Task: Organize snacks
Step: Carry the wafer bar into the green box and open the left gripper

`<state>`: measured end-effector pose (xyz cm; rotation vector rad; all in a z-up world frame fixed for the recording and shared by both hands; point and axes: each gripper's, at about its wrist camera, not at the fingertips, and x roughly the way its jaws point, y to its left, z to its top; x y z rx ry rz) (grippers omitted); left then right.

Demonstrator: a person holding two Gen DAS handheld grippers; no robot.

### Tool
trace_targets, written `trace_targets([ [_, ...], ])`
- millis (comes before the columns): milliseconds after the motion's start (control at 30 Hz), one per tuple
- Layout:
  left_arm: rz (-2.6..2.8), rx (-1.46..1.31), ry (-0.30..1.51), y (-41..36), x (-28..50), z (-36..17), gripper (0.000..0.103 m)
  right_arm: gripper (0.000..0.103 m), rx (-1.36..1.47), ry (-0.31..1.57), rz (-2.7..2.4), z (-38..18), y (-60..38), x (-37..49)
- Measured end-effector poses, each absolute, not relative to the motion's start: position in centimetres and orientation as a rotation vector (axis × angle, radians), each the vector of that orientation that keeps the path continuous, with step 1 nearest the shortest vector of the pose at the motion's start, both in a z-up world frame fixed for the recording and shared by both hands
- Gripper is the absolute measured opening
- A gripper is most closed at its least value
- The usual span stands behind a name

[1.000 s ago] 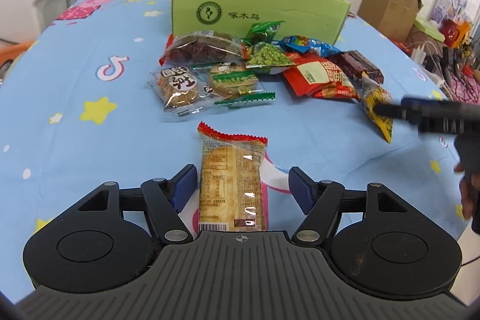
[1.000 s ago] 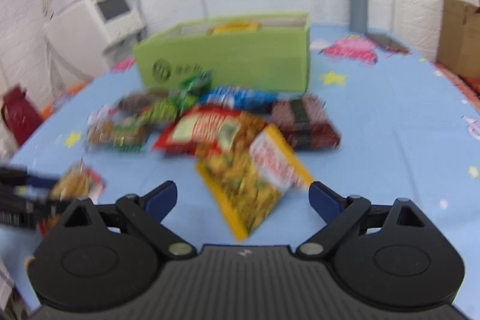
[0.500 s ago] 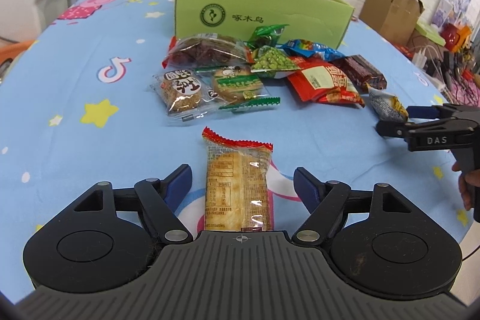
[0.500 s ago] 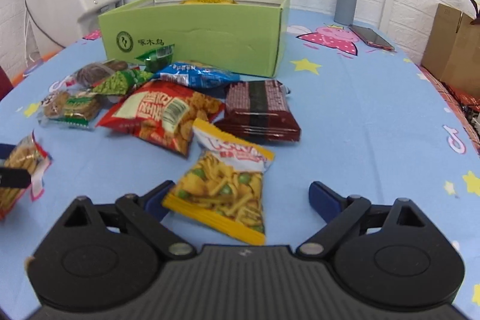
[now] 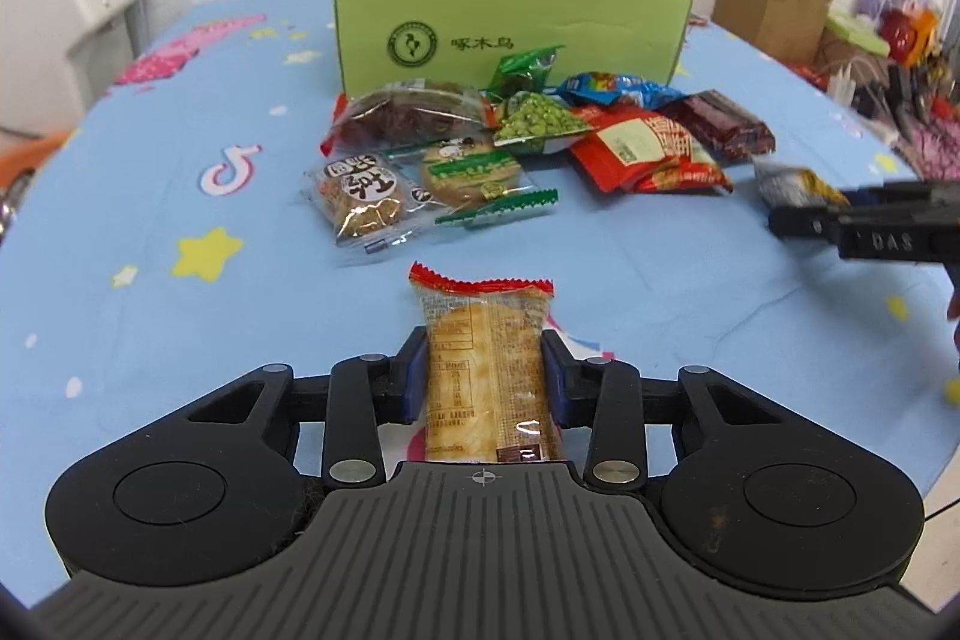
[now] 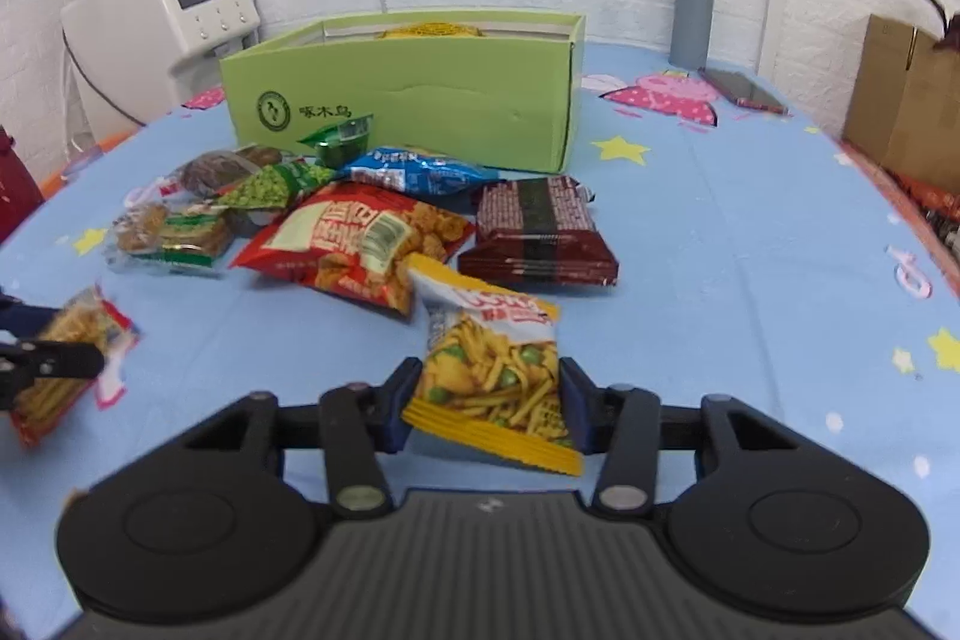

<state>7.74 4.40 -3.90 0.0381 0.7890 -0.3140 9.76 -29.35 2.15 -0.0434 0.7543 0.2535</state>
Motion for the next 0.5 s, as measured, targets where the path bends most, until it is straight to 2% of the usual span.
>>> trace_targets([
  [267,-0.496,-0.144,0.757,5.8,9.5,0.4,0.02,0.045,0.096,0.7,0.425,5.6,-29.0,7.9],
  [500,-0.492,-0.152,0.663,5.6,17.3,5.4,0.021,0.045,0.08,0.622,0.519,9.7,-26.9,14.1],
])
